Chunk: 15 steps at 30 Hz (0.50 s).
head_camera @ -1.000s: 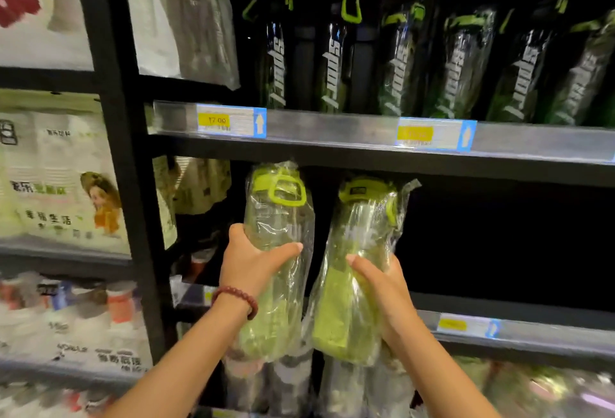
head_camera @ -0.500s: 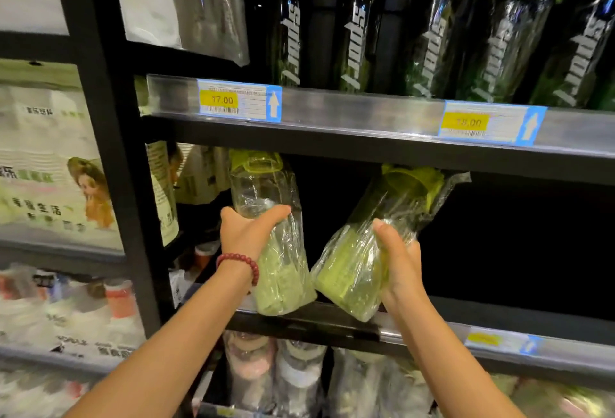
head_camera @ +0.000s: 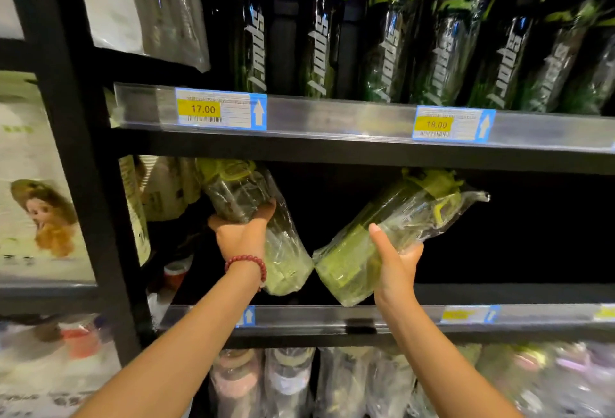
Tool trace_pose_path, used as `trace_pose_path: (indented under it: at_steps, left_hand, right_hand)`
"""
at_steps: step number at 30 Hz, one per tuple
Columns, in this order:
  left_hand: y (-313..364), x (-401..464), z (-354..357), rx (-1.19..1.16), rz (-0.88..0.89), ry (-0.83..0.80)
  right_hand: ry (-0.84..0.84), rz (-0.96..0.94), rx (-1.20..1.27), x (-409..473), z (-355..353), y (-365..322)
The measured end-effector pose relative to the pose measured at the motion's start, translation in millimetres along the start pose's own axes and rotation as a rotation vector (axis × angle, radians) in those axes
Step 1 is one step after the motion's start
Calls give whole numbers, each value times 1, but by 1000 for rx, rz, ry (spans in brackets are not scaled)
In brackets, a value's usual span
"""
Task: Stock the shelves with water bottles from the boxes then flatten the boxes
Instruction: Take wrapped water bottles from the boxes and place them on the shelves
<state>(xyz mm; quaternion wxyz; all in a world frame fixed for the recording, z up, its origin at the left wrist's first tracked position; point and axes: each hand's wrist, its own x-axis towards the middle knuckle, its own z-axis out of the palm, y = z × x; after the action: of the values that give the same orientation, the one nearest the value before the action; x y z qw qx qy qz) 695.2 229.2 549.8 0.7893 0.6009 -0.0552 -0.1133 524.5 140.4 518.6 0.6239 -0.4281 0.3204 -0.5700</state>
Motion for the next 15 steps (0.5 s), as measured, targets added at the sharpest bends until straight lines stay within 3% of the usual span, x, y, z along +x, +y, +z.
trace_pose_path:
  at_steps: [12, 15]
  left_hand:
    - [-22, 13, -15, 267, 255, -136]
    - [-21, 15, -22, 353, 348, -146]
  right_hand:
    - [-245, 32, -53, 12, 9, 20]
    - [-225, 35, -123, 13, 20, 22]
